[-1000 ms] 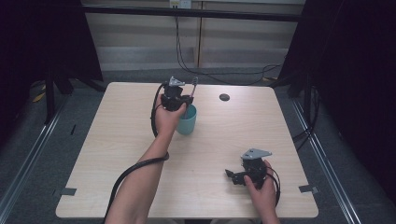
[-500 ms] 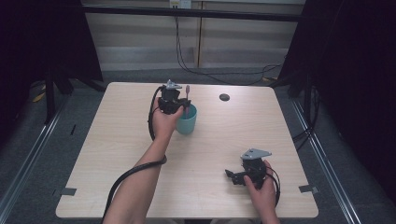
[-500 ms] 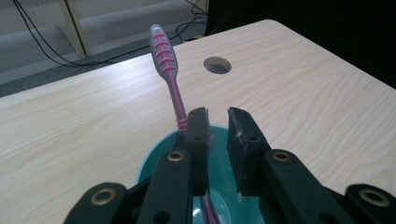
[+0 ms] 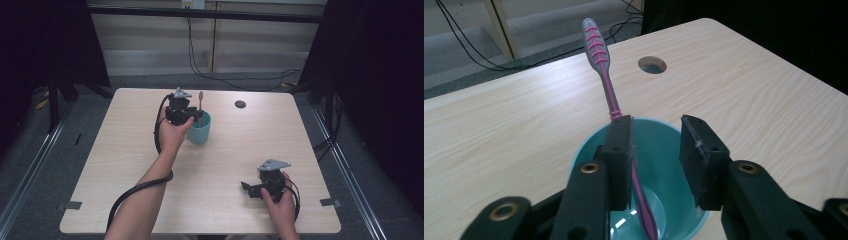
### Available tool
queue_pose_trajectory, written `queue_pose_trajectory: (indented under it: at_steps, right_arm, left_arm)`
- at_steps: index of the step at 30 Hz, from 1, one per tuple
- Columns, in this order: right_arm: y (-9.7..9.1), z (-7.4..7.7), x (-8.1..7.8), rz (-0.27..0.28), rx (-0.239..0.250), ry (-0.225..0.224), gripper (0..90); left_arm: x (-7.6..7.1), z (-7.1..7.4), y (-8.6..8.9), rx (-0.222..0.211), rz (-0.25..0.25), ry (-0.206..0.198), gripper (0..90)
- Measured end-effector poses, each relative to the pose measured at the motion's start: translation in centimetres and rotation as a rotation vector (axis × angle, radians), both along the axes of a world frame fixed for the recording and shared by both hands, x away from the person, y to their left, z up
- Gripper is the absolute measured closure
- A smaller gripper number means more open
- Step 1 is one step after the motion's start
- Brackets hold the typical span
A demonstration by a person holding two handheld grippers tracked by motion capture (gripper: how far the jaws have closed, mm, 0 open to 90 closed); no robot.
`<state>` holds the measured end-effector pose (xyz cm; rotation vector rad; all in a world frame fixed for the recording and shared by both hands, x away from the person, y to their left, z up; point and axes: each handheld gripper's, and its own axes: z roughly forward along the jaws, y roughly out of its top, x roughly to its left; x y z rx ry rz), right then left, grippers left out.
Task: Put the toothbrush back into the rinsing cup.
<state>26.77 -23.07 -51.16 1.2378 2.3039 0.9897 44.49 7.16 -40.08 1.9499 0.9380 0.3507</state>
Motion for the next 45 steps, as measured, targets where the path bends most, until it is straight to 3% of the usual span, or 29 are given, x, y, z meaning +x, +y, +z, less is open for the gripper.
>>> queue_pose_trajectory:
  at_steps: [7,13,30,45]
  right_arm:
    - [0.0,0.0,0.0,0.003,-0.003,-0.002,10.5]
    - [0.0,0.0,0.1,0.005,-0.002,-0.003,10.5]
    - [0.1,0.0,0.1,0.004,-0.001,-0.002,10.5]
    - [0.2,0.0,0.1,0.005,0.000,0.002,10.5]
  left_arm:
    - [-0.5,0.3,0.6,-0.007,0.002,0.006,46.1]
    - [-1.1,0.3,1.1,0.015,-0.024,0.024,33.6]
    - [-3.0,0.1,2.5,0.008,-0.049,0.063,19.7]
    - [-4.0,-1.0,4.1,-0.003,-0.028,0.085,17.8]
